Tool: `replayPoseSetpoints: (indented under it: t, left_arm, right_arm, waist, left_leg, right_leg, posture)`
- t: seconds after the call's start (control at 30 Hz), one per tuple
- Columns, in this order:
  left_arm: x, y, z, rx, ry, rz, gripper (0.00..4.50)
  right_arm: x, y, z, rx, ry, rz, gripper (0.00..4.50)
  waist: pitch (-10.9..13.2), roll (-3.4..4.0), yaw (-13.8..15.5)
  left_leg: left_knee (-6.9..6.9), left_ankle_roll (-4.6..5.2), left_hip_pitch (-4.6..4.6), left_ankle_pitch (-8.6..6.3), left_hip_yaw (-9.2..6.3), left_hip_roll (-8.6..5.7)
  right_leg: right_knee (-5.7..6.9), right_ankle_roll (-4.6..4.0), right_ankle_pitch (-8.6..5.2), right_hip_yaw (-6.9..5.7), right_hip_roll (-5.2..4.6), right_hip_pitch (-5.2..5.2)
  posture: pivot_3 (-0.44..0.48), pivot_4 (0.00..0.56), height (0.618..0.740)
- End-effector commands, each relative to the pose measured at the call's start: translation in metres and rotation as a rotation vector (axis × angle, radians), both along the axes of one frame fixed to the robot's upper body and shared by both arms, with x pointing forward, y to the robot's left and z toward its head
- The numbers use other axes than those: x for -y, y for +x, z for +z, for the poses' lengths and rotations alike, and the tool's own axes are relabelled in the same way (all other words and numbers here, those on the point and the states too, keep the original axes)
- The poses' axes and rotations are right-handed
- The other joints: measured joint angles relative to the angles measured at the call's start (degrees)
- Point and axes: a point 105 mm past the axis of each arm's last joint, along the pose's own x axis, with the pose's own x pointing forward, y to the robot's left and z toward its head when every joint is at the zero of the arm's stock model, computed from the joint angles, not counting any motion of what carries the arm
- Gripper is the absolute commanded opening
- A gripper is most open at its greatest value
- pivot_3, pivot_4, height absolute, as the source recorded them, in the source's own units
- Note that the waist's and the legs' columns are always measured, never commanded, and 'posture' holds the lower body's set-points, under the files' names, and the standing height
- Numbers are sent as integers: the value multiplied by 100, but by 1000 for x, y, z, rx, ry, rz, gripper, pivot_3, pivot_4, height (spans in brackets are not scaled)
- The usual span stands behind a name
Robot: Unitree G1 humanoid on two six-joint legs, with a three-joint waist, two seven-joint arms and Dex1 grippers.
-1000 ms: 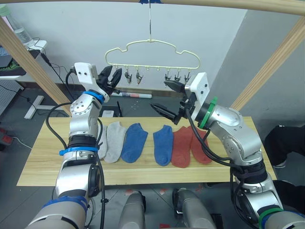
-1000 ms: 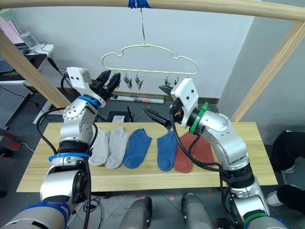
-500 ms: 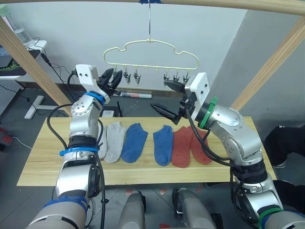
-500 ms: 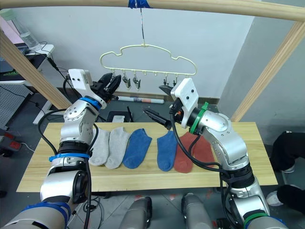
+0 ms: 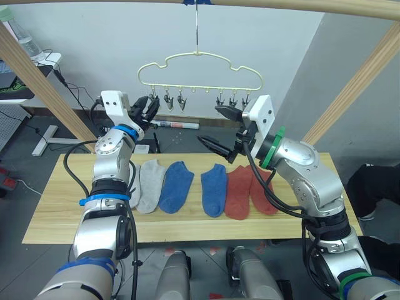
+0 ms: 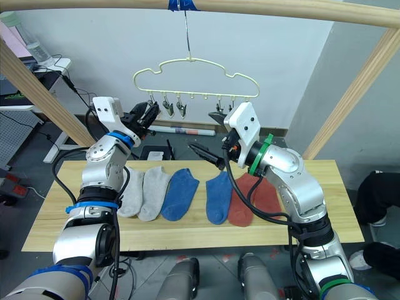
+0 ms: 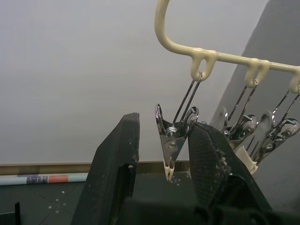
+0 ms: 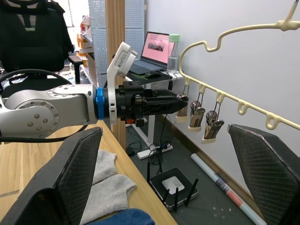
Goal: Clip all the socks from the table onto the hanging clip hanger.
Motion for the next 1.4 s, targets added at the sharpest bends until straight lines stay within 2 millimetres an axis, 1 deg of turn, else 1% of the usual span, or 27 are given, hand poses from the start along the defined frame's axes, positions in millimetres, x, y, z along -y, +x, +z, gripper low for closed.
replayPoseSetpoints:
  t: [0.03,0.17,0.53,0.63,0.67,0.7,0.73,0.97,1.2,1.4]
  left_arm:
    - [4,0,22,77,9,-7,1793]
    - [5,-1,25,87,8,-11,1793]
    - [5,-2,26,97,1,-17,1793]
    - [5,-2,28,107,-3,-21,1232]
    - [5,-3,28,109,-4,-21,906]
    - [5,-3,29,111,-6,-22,737]
    - [5,-3,29,112,-7,-22,691]
    - [5,-5,32,122,-2,-29,685]
    - [1,-8,31,100,44,-23,684]
    - [-1,-10,29,90,25,-20,683]
  right_arm:
    - [0,-5,13,47,18,14,4500]
    - [0,-5,13,49,17,14,4500]
    - [0,-5,13,52,15,13,4500]
    - [0,-5,13,50,15,13,4500]
    - [0,-5,13,50,16,13,4500]
    - [0,-5,13,49,15,14,4500]
    - [-1,-5,12,48,14,14,4500]
    - [1,-4,8,39,5,8,4500]
    - [11,3,-9,11,-32,-44,4500]
    - [12,6,-9,10,-30,-54,4500]
  waist:
    - [0,0,0]
    - [0,0,0]
    - [0,0,0]
    - [0,0,1]
    - [0,0,1]
    - [0,0,1]
    - [0,0,1]
    - [0,0,1]
    - [0,0,2]
    - [0,0,2]
  left_leg:
    - [0,0,0,0,0,0]
    - [1,0,1,0,0,0]
    - [1,0,1,0,0,0]
    - [1,0,1,0,0,0]
    - [1,0,1,0,0,0]
    - [1,0,1,0,0,0]
    - [2,0,1,0,0,0]
    - [2,0,1,0,0,0]
    - [2,0,1,0,0,0]
    - [4,0,4,0,0,-1]
  right_leg:
    - [1,0,0,0,0,0]
    - [1,0,0,0,0,0]
    - [3,0,0,0,0,0]
    - [3,0,0,0,0,0]
    - [3,0,0,0,0,0]
    - [4,0,0,0,0,0]
    - [4,0,0,0,0,0]
    - [6,0,0,0,0,0]
    - [6,0,0,1,0,0]
    - [26,0,0,2,0,-6]
  posture:
    - [-16,259,740]
    - [-14,260,740]
    - [-14,258,740]
    - [-14,258,740]
    - [-13,259,740]
    - [-11,260,740]
    - [-11,260,740]
    - [-10,263,740]
    - [-4,268,740]
    - [-4,265,740]
